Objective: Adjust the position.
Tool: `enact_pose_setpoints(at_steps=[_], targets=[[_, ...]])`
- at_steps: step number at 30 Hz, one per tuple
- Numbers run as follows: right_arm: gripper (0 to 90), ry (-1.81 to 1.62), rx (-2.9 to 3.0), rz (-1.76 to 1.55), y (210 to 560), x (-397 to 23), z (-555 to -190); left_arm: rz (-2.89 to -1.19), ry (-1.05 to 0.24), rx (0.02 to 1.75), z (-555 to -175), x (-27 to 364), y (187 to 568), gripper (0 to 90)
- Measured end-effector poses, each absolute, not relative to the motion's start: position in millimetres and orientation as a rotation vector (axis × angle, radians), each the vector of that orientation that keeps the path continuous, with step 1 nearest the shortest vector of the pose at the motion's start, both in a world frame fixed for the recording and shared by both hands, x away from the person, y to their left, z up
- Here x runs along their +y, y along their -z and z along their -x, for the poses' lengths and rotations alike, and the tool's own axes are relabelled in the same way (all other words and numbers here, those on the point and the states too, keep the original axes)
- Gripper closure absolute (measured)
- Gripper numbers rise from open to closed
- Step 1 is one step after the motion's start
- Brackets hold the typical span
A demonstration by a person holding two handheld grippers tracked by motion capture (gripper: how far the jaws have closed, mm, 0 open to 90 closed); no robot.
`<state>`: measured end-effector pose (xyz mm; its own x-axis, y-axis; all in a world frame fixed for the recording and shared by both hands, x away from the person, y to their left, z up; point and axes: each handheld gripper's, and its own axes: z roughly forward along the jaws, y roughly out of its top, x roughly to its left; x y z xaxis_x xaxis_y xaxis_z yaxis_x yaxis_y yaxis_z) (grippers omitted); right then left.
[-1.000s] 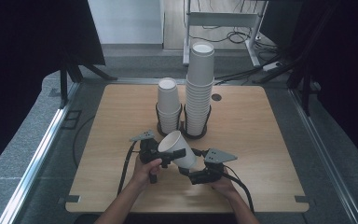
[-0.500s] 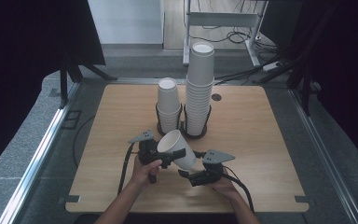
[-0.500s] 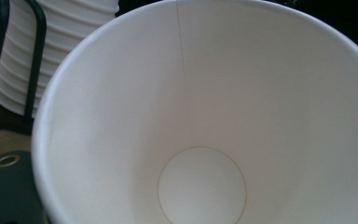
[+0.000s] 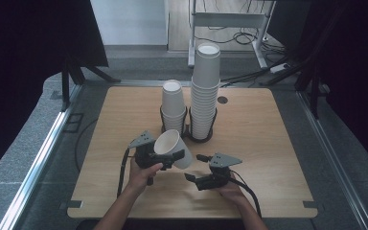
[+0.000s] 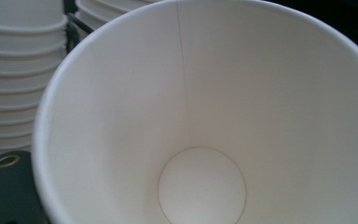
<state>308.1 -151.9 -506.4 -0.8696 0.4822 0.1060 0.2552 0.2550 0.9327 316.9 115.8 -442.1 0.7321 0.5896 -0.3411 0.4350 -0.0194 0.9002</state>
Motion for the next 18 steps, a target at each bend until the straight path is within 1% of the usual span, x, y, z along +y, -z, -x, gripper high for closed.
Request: enact_pose_setpoints(at_steps=[4,8,18], targets=[[13.4,-1.649,2.325,-0.696,507.5,-154.7,-307.5,-1.664,-0.195,0.854,-317.9,121.1,441.4,12.4],[13.6,-1.650,2.314,-0.705,506.4,-159.1,-307.5,-1.704,-0.275,0.868,-317.7,125.6,441.0,12.4],[13.7,-1.674,2.308,-0.742,506.7,-164.0,-309.4,-1.776,-0.387,0.907,-317.5,135.9,442.8,12.3]])
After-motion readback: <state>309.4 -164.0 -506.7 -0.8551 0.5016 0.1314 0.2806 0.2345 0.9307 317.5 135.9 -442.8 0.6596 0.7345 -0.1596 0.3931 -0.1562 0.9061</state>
